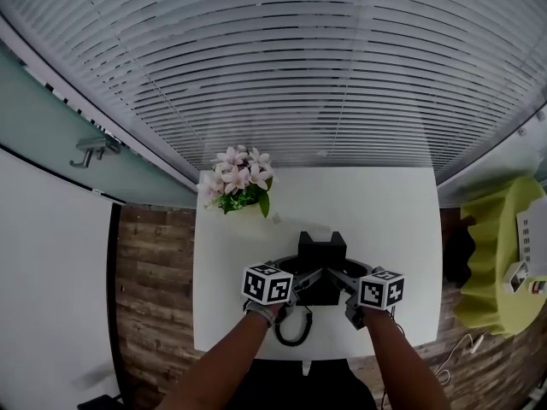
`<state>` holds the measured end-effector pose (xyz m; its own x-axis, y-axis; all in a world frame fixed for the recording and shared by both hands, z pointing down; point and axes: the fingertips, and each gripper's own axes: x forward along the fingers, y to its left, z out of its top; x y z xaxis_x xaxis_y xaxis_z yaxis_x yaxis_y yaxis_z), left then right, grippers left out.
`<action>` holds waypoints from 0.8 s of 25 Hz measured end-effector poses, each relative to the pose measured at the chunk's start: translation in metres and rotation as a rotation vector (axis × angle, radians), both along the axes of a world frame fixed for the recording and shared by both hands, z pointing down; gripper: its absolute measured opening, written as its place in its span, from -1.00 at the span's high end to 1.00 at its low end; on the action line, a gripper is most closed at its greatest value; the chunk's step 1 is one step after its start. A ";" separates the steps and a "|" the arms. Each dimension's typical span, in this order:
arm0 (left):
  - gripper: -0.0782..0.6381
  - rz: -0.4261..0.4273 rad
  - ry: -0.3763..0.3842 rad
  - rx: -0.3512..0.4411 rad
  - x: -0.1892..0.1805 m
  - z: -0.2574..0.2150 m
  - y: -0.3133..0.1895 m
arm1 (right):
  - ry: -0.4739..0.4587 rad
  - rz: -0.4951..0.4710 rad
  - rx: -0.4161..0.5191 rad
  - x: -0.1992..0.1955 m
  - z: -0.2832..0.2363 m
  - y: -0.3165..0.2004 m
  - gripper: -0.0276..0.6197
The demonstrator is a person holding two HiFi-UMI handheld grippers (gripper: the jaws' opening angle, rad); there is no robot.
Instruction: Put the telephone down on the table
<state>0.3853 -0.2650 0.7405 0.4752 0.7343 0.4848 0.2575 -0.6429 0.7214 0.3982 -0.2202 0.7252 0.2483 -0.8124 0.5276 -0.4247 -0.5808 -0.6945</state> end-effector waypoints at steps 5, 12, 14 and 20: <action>0.00 -0.007 -0.024 -0.010 0.004 0.008 -0.001 | -0.030 0.010 0.005 0.004 0.008 0.000 0.21; 0.00 0.003 -0.011 -0.016 0.006 0.008 0.000 | -0.036 -0.001 0.015 0.005 0.009 -0.001 0.21; 0.00 0.010 -0.001 -0.005 0.006 0.008 0.000 | -0.032 -0.006 0.011 0.005 0.009 -0.001 0.21; 0.00 -0.004 0.044 0.116 0.007 0.002 -0.012 | 0.031 -0.011 -0.066 0.009 0.003 0.009 0.20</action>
<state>0.3926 -0.2774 0.7422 0.5005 0.6726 0.5451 0.2850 -0.7226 0.6298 0.4073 -0.2108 0.7287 0.2565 -0.7790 0.5722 -0.4516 -0.6200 -0.6416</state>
